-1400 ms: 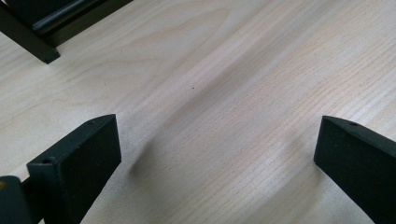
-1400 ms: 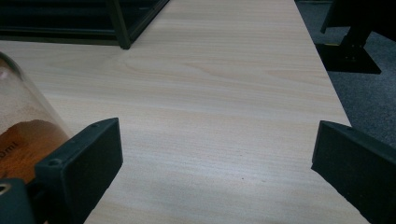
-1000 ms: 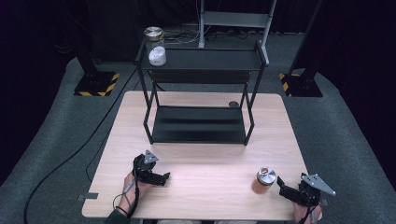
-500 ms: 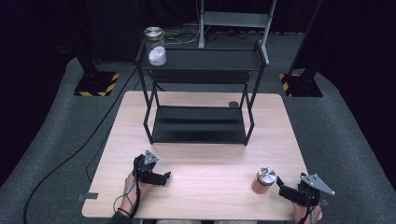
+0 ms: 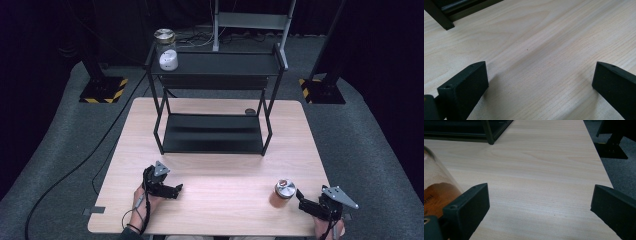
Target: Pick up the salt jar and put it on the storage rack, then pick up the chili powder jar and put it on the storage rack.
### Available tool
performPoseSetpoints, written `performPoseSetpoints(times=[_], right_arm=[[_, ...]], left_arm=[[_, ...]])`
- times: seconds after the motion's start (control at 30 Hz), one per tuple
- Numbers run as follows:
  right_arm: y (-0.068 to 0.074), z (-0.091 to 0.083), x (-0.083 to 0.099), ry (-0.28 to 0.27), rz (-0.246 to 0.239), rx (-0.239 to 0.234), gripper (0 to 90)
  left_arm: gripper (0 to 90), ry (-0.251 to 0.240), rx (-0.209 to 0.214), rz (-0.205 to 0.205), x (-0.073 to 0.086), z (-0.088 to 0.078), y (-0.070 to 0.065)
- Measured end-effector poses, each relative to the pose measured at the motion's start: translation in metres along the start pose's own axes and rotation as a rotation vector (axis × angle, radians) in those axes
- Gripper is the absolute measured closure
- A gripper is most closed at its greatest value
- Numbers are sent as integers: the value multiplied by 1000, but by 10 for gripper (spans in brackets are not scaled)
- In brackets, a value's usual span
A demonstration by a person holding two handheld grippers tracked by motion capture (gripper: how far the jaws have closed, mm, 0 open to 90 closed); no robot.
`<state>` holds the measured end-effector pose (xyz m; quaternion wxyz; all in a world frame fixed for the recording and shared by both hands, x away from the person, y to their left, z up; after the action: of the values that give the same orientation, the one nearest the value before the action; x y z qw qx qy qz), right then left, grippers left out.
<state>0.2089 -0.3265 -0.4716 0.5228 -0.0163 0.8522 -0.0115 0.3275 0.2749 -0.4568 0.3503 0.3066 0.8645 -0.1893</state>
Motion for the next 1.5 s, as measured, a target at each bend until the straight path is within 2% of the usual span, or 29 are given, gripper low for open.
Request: performPoseSetpoints(times=[0.67, 0.93, 1.13, 1.23, 1.33, 1.5], right_arm=[[0, 0, 1, -4, 0, 0, 6], [2, 0, -1, 1, -18, 3, 4], [-6, 1, -2, 17, 1, -31, 0], [-8, 2, -5, 33, -6, -44, 0], [-9, 0, -10, 58, -33, -61, 0], [-10, -12, -28, 118, -127, -100, 0]], left_arm=[[0, 0, 0, 0, 0, 0, 0], [0, -1, -4, -3, 0, 0, -1], [0, 0, -3, -3, 0, 0, -1], [0, 0, -3, -3, 0, 0, -1], [0, 0, -3, -3, 0, 0, -1], [0, 0, -3, -3, 0, 0, -1]])
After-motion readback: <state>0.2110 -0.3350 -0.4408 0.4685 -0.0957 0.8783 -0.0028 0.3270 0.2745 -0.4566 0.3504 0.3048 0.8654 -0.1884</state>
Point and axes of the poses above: each handheld gripper's, and its own axes: z roughly forward along the jaws, x roughly out of its underside, y roughly to its left, the point moved 3 cm from there along z, roughly forward along the jaws, and after that the axes turned 9 degrees about x, right-handed, at the moved point
